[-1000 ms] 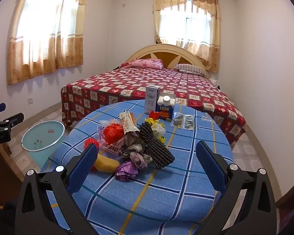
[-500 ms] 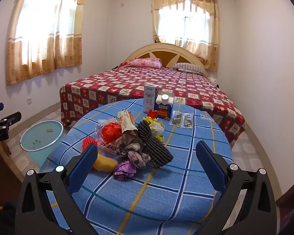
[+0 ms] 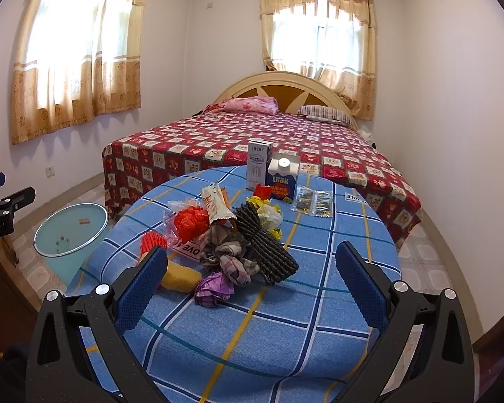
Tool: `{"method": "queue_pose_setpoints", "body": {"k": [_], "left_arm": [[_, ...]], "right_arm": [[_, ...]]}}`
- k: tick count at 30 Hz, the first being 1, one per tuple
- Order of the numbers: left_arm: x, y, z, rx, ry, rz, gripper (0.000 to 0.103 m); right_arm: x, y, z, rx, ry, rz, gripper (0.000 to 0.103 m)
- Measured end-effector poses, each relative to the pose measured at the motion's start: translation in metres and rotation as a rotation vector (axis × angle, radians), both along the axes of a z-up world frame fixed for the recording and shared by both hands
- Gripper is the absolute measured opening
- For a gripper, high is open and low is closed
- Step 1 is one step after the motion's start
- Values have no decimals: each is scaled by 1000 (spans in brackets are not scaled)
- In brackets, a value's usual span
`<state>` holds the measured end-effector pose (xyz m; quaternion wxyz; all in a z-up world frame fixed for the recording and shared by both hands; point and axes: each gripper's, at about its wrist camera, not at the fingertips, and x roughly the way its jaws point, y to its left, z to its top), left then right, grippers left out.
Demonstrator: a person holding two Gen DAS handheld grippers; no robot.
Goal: Collect trash
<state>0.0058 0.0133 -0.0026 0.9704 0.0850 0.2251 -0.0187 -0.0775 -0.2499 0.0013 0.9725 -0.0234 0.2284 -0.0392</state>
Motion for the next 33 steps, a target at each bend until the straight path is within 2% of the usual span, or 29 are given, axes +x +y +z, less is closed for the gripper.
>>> {"method": "queue_pose_setpoints", "body": {"k": [33], "left_arm": [[1, 3, 1, 8, 0, 8, 97]], "right_arm": [[0, 0, -4, -2, 5, -3, 98]]}}
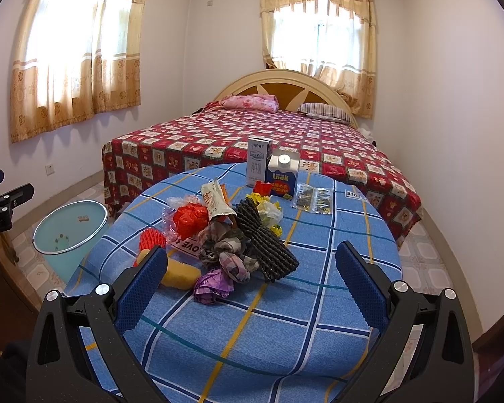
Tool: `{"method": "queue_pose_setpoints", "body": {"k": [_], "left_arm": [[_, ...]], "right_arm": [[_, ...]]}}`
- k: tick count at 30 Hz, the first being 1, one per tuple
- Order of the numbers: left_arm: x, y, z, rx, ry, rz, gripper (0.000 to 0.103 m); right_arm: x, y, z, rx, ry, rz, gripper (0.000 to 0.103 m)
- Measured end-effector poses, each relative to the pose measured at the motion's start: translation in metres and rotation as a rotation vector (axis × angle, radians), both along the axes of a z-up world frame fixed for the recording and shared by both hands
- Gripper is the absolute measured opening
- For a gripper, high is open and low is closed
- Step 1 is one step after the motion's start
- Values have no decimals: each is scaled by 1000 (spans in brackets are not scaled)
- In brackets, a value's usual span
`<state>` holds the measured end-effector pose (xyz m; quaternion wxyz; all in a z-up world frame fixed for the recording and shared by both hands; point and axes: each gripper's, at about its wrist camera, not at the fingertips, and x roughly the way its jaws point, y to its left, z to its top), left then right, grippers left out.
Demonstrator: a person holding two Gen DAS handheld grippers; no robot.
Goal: Collect trash
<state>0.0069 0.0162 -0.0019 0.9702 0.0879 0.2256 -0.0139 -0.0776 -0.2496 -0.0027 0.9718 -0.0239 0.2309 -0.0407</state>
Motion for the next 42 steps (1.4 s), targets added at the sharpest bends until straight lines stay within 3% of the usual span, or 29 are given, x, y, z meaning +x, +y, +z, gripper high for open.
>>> {"method": "queue_pose_setpoints", "body": {"k": [26, 35, 42], "left_arm": [[1, 3, -1, 4, 3, 2, 97], [9, -3, -19, 22, 35, 7, 97], [27, -24, -56, 40, 89, -20, 97]], "right_arm": [[1, -5, -6, 2, 7, -12, 98], [8, -13, -15, 15, 32, -33, 98], [24, -32, -41, 29, 74, -75, 98]]}}
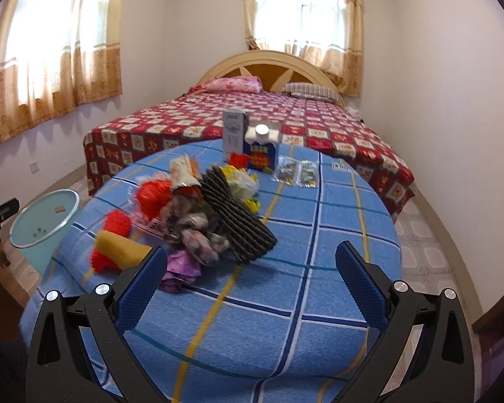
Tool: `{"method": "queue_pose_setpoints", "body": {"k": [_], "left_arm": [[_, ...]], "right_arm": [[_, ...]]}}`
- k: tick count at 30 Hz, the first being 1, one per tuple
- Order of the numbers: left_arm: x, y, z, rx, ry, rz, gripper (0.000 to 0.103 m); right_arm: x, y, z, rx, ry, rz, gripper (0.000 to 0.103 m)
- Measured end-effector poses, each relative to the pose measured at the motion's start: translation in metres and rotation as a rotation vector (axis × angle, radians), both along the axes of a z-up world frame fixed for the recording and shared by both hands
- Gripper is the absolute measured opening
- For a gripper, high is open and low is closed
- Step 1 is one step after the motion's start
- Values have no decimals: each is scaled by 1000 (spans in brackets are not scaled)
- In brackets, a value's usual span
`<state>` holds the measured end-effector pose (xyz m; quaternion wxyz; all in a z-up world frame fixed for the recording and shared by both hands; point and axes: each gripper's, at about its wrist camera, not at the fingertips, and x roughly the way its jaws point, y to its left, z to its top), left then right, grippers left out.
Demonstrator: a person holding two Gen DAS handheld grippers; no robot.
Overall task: Collect trash
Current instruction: 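Grasp the red mesh net with the left gripper while the right grasps the black knitted item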
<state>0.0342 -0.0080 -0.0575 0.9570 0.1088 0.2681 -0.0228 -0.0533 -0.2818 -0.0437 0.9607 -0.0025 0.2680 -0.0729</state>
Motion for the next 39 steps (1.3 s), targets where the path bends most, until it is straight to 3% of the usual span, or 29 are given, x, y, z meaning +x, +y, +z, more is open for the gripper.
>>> {"method": "queue_pose_setpoints", "body": {"k": [10, 13, 20, 21, 22, 24, 27, 29, 30, 35, 38, 39], "left_arm": [[11, -61, -37, -27, 38, -121, 97], [15, -80, -44, -56, 53, -162, 97], [28, -100, -71, -32, 139, -176, 97], [30, -98, -72, -39, 144, -176, 94], [33, -97, -73, -41, 149, -179, 83], [38, -92, -75, -51, 174, -190, 72], [44, -85, -79, -74, 219, -217, 40], [48, -79, -80, -89, 223, -221, 26], [48, -77, -80, -90, 225, -224, 13], [46, -67, -75, -83, 211, -225, 10], [44, -62, -72, -75, 207, -205, 16], [43, -59, -70, -80, 203, -187, 35]], "right_arm": [[20, -34, -47, -18, 46, -75, 97], [21, -44, -54, -13, 46, -91, 97], [22, -51, -59, 2, 34, -87, 97], [23, -51, -61, 5, 36, -83, 97], [24, -51, -63, 8, 42, -79, 97], [26, -50, -67, 10, 52, -77, 97], [26, -51, -69, 14, 57, -76, 97], [26, -51, -69, 16, 53, -76, 97], [27, -51, -70, 18, 55, -75, 97], [28, -47, -72, 17, 60, -64, 97], [27, -45, -73, 13, 61, -64, 97], [27, -45, -73, 12, 61, -64, 97]]}}
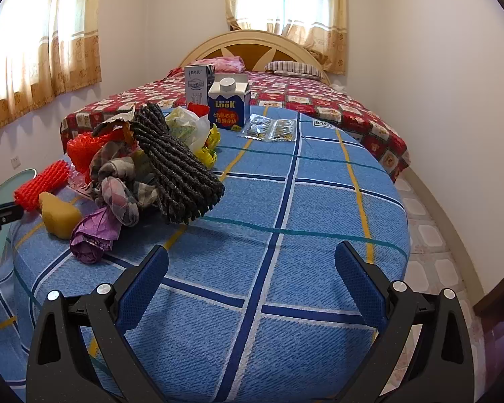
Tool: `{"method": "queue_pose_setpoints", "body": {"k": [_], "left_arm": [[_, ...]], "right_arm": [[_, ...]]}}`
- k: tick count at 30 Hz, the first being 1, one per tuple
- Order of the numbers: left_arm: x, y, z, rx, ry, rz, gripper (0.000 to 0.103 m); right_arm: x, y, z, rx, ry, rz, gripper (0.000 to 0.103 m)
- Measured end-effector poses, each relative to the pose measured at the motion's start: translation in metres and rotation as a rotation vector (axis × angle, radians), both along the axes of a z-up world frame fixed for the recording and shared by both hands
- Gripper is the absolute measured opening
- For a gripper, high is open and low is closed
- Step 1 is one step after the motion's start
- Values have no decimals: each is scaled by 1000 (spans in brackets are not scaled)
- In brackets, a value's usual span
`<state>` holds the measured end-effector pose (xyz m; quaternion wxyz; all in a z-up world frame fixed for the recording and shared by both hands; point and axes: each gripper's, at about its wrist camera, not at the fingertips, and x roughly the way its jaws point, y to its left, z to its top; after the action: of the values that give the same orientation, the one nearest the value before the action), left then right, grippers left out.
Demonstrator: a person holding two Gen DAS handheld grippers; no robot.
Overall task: Collect trash
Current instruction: 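Grasp the red mesh net with the left gripper while the right grasps the black knitted item, then carry the red net and black item over the teal bin with both grippers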
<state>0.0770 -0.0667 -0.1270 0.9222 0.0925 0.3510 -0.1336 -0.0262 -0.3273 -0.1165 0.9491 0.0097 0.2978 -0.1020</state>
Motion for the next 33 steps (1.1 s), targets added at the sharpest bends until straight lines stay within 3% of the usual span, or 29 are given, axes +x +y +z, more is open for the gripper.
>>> {"method": "queue_pose_setpoints", "body": {"k": [1, 2, 6, 12, 17, 20, 23, 25, 27, 30, 33], "left_arm": [[-2, 2, 2, -1, -5, 11, 55], [-3, 4, 4, 5, -16, 24, 58], [-7, 7, 8, -4, -17, 31, 58], [-10, -2, 18, -32, -38, 19, 68], [8, -8, 6, -10, -23, 41, 68], [20, -5, -1, -10, 5, 53, 62], [24, -5, -3, -13, 18, 28, 39], [26, -6, -5, -19, 30, 3, 21], [26, -5, -3, -22, 29, -11, 18], [24, -3, 1, -17, 13, -20, 17], [20, 2, 9, -24, -2, -22, 17]], "right_arm": [[0, 0, 0, 0, -1, -2, 97], [0, -2, 0, -1, -2, -6, 97], [0, -8, 0, -2, -1, -29, 97], [0, -19, 6, 19, -17, -58, 97], [8, -20, 23, 47, -59, -34, 97], [17, -14, 31, 62, -81, -4, 97], [34, -3, 32, 58, -71, 51, 96], [46, 3, 28, 66, -53, 93, 84], [60, 6, 19, 107, 12, 148, 44], [65, 10, 15, 144, 46, 216, 24], [58, 13, 20, 144, 31, 227, 17]]}}
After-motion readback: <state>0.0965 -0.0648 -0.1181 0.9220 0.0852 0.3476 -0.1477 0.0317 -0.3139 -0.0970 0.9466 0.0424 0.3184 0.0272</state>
